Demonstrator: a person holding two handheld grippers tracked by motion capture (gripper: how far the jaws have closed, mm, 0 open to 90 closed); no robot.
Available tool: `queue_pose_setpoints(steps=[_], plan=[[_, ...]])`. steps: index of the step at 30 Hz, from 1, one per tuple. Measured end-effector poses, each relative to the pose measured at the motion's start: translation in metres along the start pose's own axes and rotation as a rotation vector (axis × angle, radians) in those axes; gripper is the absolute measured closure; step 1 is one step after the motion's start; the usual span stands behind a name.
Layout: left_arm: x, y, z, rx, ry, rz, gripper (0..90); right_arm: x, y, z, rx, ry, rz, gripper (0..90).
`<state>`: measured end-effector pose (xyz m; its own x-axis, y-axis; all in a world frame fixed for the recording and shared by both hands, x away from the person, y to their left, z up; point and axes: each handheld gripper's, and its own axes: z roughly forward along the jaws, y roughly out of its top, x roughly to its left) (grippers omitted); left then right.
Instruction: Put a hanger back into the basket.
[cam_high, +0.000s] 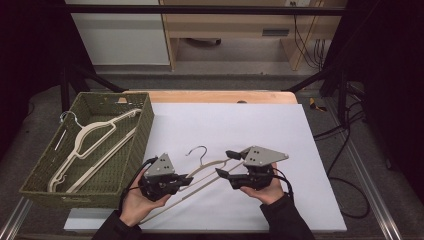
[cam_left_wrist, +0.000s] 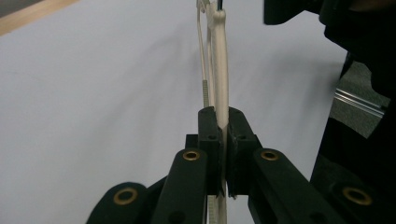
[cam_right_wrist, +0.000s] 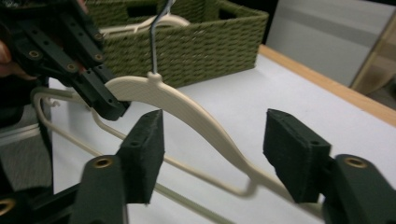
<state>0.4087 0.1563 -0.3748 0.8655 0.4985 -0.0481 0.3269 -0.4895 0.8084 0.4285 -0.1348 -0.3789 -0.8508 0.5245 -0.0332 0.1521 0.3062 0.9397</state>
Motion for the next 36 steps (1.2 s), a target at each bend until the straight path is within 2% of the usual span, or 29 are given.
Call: queue_pose_setpoints(steps=[1,2,4,5,7,9,10,12,14,16,18,20,22,23,27,28,31,33,36], plan=[[0.002,0.002,-0.006,-0.012,0.019,-0.006,86.4,-0.002,0.000,-0.004,-0.009,-0.021,0.009,31.6],[0.002,0.002,-0.006,-0.012,0.019,-0.006,86.3,-0.002,0.000,-0.004,-0.009,-0.021,0.009,31.6],[0.003,0.006,-0.012,-0.025,0.032,-0.013,86.3,-0.006,-0.001,-0.010,-0.021,-0.057,0.026,27.3],[0.004,0.010,-0.020,-0.039,0.043,-0.011,86.3,-0.010,-0.003,-0.016,-0.031,-0.088,0.052,22.3],[0.005,0.013,-0.024,-0.046,0.049,-0.010,86.3,-0.011,-0.003,-0.017,-0.030,-0.101,0.060,20.6],[0.006,0.018,-0.033,-0.057,0.059,-0.005,86.3,-0.014,-0.006,-0.021,-0.031,-0.131,0.072,17.8],[0.006,0.021,-0.039,-0.065,0.064,-0.005,86.4,-0.019,-0.009,-0.026,-0.031,-0.161,0.092,13.8],[0.008,0.026,-0.048,-0.077,0.072,-0.003,86.3,-0.020,-0.010,-0.027,-0.029,-0.171,0.099,13.1],[0.013,0.033,-0.061,-0.094,0.088,-0.005,86.3,-0.026,-0.015,-0.033,-0.034,-0.211,0.128,11.1],[0.015,0.036,-0.067,-0.098,0.099,-0.004,86.3,-0.027,-0.016,-0.034,-0.030,-0.219,0.134,10.7],[0.018,0.041,-0.077,-0.109,0.115,-0.003,86.3,-0.032,-0.021,-0.041,-0.036,-0.255,0.158,9.9],[0.023,0.045,-0.087,-0.122,0.121,-0.008,86.3,-0.033,-0.022,-0.042,-0.036,-0.255,0.163,9.9],[0.031,0.051,-0.100,-0.131,0.130,-0.012,86.3,-0.038,-0.026,-0.048,-0.040,-0.278,0.180,9.2],[0.031,0.051,-0.100,-0.131,0.130,-0.012,86.4,-0.038,-0.026,-0.048,-0.040,-0.278,0.180,9.2],[0.046,0.057,-0.121,-0.142,0.173,-0.015,86.3,-0.042,-0.029,-0.054,-0.041,-0.303,0.202,8.3],[0.046,0.057,-0.121,-0.142,0.173,-0.015,86.3,-0.042,-0.029,-0.054,-0.041,-0.303,0.202,8.3],[0.060,0.057,-0.137,-0.157,0.188,-0.036,86.3,-0.045,-0.031,-0.056,-0.043,-0.311,0.208,7.8],[0.063,0.056,-0.140,-0.156,0.193,-0.038,86.4,-0.045,-0.032,-0.057,-0.041,-0.312,0.208,7.7],[0.078,0.055,-0.154,-0.149,0.231,-0.043,86.3,-0.046,-0.033,-0.057,-0.034,-0.314,0.209,7.5]])
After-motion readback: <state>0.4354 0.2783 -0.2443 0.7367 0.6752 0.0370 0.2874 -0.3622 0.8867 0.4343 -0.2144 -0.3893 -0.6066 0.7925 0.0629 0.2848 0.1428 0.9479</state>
